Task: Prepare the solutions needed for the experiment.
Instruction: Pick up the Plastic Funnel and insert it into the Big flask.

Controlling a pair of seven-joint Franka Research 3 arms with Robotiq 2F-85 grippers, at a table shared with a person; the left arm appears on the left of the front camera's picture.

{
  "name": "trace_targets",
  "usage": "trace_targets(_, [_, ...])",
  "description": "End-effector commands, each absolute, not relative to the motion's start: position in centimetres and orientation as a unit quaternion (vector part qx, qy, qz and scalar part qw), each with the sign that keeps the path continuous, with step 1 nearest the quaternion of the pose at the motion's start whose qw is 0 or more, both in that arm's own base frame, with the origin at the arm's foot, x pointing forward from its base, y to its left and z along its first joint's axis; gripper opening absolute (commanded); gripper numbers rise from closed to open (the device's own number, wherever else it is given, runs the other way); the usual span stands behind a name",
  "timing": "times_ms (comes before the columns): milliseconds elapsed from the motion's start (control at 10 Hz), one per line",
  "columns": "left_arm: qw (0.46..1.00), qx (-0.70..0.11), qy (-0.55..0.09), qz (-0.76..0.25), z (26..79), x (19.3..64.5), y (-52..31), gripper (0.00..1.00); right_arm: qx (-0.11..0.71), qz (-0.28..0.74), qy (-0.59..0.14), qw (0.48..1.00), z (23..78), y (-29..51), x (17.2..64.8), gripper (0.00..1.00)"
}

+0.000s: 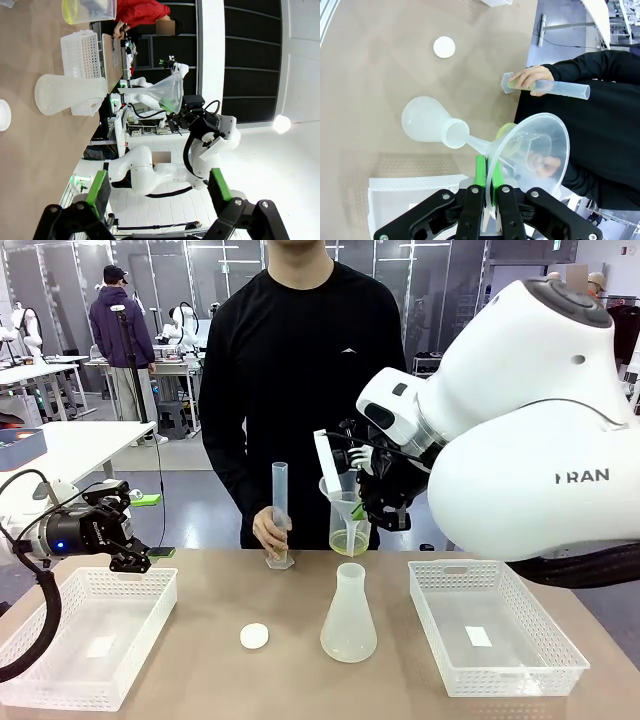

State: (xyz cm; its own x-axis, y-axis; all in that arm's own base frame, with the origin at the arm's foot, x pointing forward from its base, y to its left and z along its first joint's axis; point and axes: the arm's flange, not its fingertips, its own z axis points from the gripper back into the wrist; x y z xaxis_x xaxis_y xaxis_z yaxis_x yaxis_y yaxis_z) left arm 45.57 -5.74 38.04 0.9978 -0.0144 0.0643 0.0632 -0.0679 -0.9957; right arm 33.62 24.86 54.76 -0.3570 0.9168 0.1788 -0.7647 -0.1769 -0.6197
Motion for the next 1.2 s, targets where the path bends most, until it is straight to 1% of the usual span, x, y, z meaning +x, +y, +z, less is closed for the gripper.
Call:
trace_targets(0, [0.681,-0.731,-0.015,-0.032,38.2,45.5,-5.7,1.0,-0.102,0.759,-0.339,0.547,53.6,24.4,34.0,0.05])
trace_targets(500, [0.681,-0.731,-0.015,-0.032,38.2,45.5,-5.7,1.0,-0.092,0.757,-0.341,0.55,51.5,24.4,35.3,0.05])
trace_targets(1100, [0.681,-0.731,-0.015,-0.032,38.2,45.5,-5.7,1.0,-0.073,0.751,-0.323,0.572,48.4,23.9,36.3,0.05])
